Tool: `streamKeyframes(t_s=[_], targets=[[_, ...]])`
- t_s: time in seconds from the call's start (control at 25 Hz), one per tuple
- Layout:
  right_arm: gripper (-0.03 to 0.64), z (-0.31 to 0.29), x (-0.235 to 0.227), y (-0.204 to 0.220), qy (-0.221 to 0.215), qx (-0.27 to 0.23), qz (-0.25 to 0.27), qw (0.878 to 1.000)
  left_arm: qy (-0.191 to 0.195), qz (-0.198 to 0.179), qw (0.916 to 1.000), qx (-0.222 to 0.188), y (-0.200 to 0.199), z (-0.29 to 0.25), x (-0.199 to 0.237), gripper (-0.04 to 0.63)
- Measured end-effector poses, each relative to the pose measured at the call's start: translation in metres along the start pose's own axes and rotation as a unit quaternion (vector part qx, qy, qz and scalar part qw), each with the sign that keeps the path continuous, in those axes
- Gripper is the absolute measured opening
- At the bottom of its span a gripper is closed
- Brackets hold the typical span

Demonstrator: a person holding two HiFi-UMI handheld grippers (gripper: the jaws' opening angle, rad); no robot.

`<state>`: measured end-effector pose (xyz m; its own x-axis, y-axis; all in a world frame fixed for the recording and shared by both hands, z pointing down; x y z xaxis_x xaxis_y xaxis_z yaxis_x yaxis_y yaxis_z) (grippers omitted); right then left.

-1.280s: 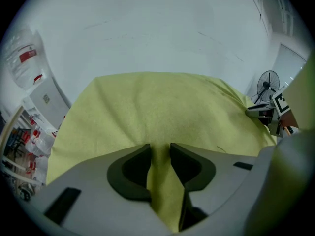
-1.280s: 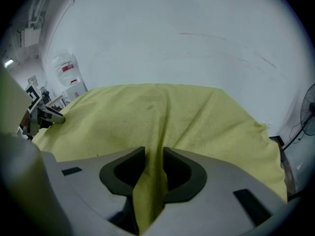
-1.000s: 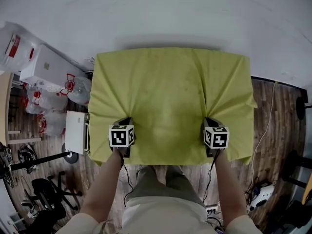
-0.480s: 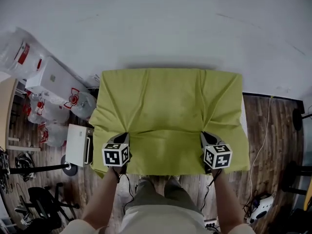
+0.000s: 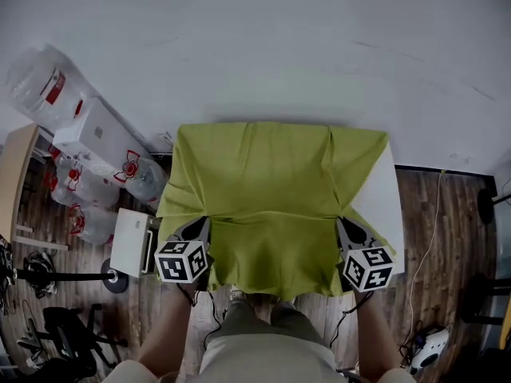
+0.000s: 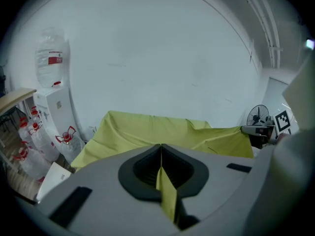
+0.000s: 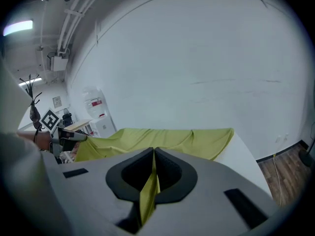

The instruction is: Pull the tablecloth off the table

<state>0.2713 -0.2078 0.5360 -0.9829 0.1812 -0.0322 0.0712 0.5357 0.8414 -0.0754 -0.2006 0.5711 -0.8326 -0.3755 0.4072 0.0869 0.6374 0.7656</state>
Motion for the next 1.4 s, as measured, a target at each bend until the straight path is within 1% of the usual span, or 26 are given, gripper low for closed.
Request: streamKeyframes(t_s=[0.2, 0.36, 0.6, 0.76, 0.84, 0.92, 1.16, 1.28, 1.4], targets=[[0.029, 0.038, 0.001, -0.042, 0.008, -0.058, 0.011, 0.998, 0.006, -0.029, 0.9983, -0.051, -0.039, 0.034, -0.012, 0.020], [0.029, 0.074, 0.004, -0.084, 0.009, -0.115, 0.023, 0.993, 0.007, -0.053, 0.9939, -0.097, -0.077, 0.065, -0.019, 0.020], [0.030, 0.136, 0.019, -0.147, 0.008, -0.204, 0.055, 0.977, 0.010, -0.104, 0.9809, -0.164, -0.138, 0.116, -0.044, 0.020], [0.031, 0.171, 0.028, -0.188, 0.000, -0.255, 0.063, 0.965, 0.012, -0.142, 0.9706, -0.194, -0.175, 0.143, -0.056, 0.020], [0.031, 0.188, 0.035, -0.211, -0.003, -0.284, 0.077, 0.956, 0.010, -0.163, 0.9638, -0.210, -0.195, 0.158, -0.063, 0.020], [0.030, 0.207, 0.043, -0.237, -0.006, -0.314, 0.087, 0.946, 0.006, -0.184, 0.9553, -0.232, -0.219, 0.176, -0.071, 0.020], [0.031, 0.267, 0.062, -0.303, -0.001, -0.394, 0.098, 0.914, 0.002, -0.242, 0.9242, -0.295, -0.282, 0.236, -0.104, 0.020], [0.031, 0.291, 0.066, -0.323, 0.002, -0.420, 0.097, 0.902, 0.005, -0.262, 0.9120, -0.316, -0.304, 0.259, -0.119, 0.020], [0.031, 0.310, 0.067, -0.337, 0.008, -0.438, 0.100, 0.894, 0.005, -0.276, 0.9017, -0.333, -0.323, 0.277, -0.134, 0.020]])
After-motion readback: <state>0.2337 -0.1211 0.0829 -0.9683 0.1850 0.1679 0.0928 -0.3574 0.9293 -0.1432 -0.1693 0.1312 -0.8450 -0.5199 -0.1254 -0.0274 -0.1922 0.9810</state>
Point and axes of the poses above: the fingertips, and each gripper's own axes: z backward along the fingers, x to its left, y out of its underside, the point moved 2 cm from there along z, backward along the fingers, and after that the axes turned 14 degrees about y, right-handed, at the moved point
